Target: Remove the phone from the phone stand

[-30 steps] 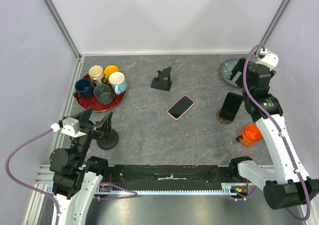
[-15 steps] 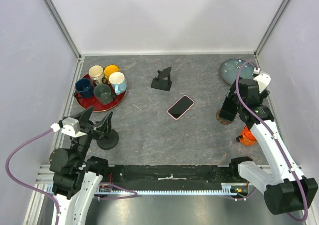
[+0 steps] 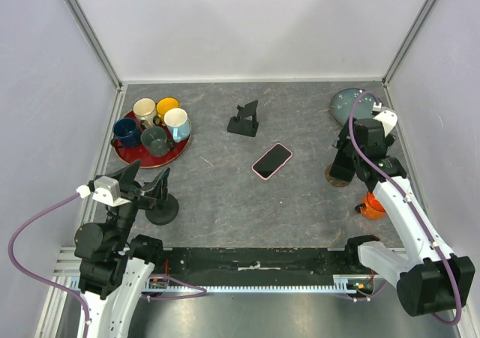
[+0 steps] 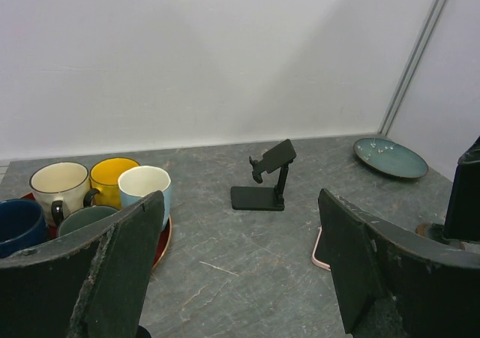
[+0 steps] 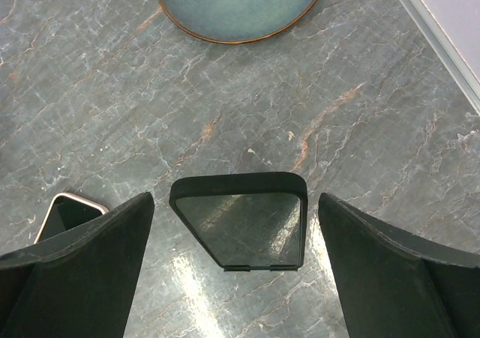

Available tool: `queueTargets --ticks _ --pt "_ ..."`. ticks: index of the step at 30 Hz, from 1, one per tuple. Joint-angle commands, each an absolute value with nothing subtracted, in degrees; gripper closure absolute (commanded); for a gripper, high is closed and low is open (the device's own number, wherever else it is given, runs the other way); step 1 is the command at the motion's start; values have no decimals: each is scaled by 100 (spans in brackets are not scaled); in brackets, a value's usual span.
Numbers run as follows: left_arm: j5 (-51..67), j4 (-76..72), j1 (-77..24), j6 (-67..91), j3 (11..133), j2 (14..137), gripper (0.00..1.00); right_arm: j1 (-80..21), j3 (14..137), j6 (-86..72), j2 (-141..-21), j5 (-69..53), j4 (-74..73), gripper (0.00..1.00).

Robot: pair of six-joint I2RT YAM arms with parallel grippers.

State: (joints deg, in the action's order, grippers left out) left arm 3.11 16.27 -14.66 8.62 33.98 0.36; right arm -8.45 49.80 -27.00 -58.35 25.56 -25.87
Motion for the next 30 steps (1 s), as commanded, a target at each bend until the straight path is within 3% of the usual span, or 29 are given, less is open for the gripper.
queueTargets --ticks 1,8,19,30 --pt "299 1591 -1485 703 3419 -510 10 -844 4878 -2654 -5915 2759 -2294 2" --pt "308 1591 -1494 694 3419 -510 10 -835 4693 -2654 -6046 2866 -2127 2" --pt "316 1600 -1503 694 3419 -510 10 -844 4667 -2540 -6126 2646 -2083 15" --pt "334 1591 -1512 694 3419 -510 10 -852 4843 -2356 -5854 2593 -2206 46"
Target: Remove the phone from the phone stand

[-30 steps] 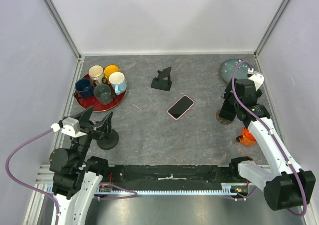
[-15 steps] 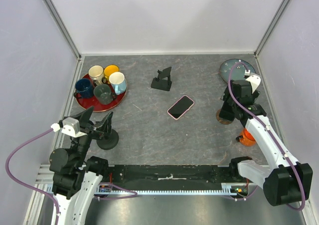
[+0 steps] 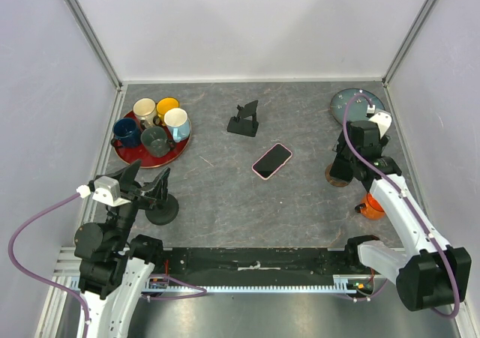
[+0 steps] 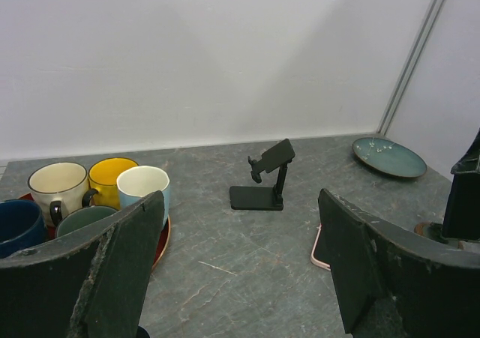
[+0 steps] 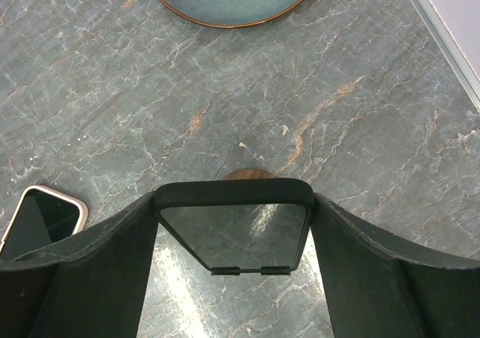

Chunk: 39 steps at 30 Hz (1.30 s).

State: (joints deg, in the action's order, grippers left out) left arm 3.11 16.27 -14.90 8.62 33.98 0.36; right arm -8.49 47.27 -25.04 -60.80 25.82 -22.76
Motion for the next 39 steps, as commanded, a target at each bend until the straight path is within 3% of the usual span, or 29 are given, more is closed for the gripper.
queueTargets --ticks 1,17,30,39 --pt "325 1600 -1503 694 3419 -510 10 -844 4895 -2347 -5793 2575 -2215 47" --pt "334 1600 -1503 694 3419 -510 10 -870 5598 -2145 -5476 2198 -2522 57" --pt "351 1573 -1512 694 3419 -510 10 -879 6337 -2469 -5607 1038 -2804 66" --pt "352 1573 -1503 694 3410 -510 10 -1204 6057 -3058 -6108 125 -2681 66"
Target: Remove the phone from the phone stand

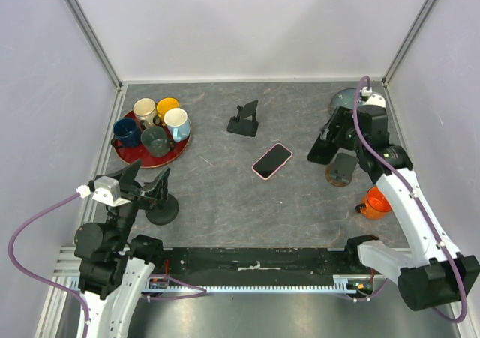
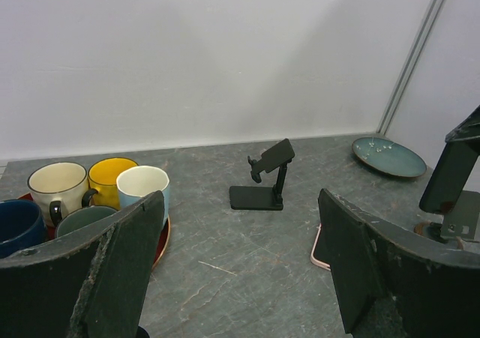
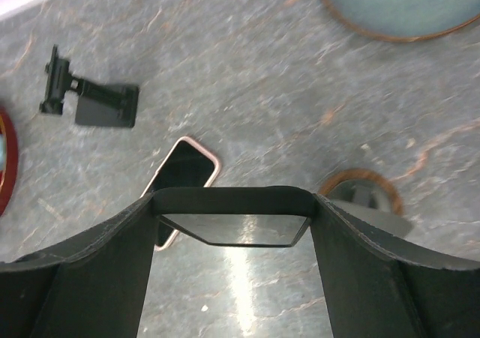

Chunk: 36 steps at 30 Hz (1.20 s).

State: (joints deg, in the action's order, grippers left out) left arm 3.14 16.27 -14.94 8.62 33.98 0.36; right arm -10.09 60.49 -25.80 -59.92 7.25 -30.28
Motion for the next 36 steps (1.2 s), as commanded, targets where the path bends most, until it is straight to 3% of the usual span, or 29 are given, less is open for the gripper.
queueTargets --ticks 1,18,36 --pt "343 1565 -1503 694 3401 -501 10 -1282 5995 -3311 -6195 10 -2533 66" --pt "360 1626 -1512 686 3428 -519 10 -1969 4501 -5325 -7083 150 -1125 60" --pt "369 1635 -1529 694 3445 -519 10 -1986 4553 -5475 -8006 799 -1538 51"
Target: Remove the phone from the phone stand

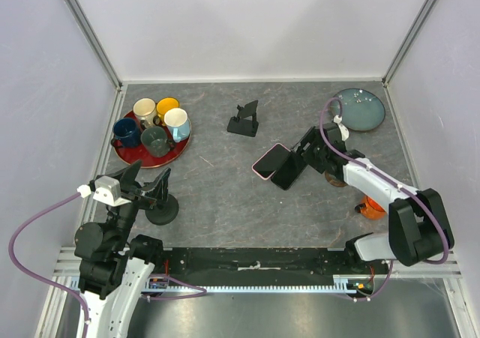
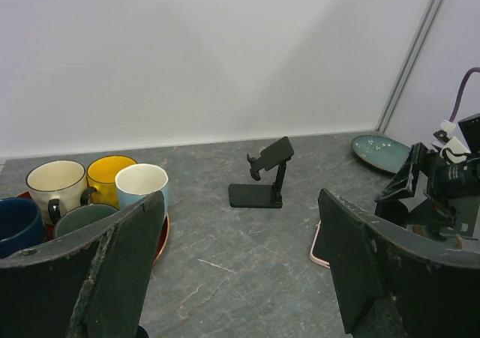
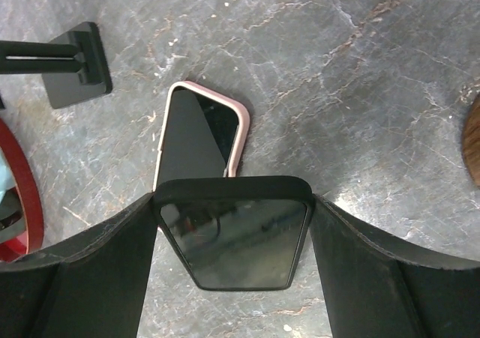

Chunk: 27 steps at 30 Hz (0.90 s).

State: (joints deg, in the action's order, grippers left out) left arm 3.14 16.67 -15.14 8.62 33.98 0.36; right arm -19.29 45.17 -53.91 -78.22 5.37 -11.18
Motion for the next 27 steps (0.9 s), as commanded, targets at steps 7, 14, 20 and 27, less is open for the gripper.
queueTargets --ticks 7,14,20,27 --pt "343 1635 -1529 694 3428 -519 10 -2118 4474 -5994 -8270 1098 -1573 48" --pt "334 1635 -1529 694 3437 -519 10 -2241 4360 -6363 -8349 1625 -1564 47" --pt "334 1635 -1529 694 3437 -519 10 -2320 4421 -6513 -8630 1758 -1573 43" --pt "316 1644 -1529 694 3436 -519 10 -2391 4509 -6530 -8736 1960 -1564 29"
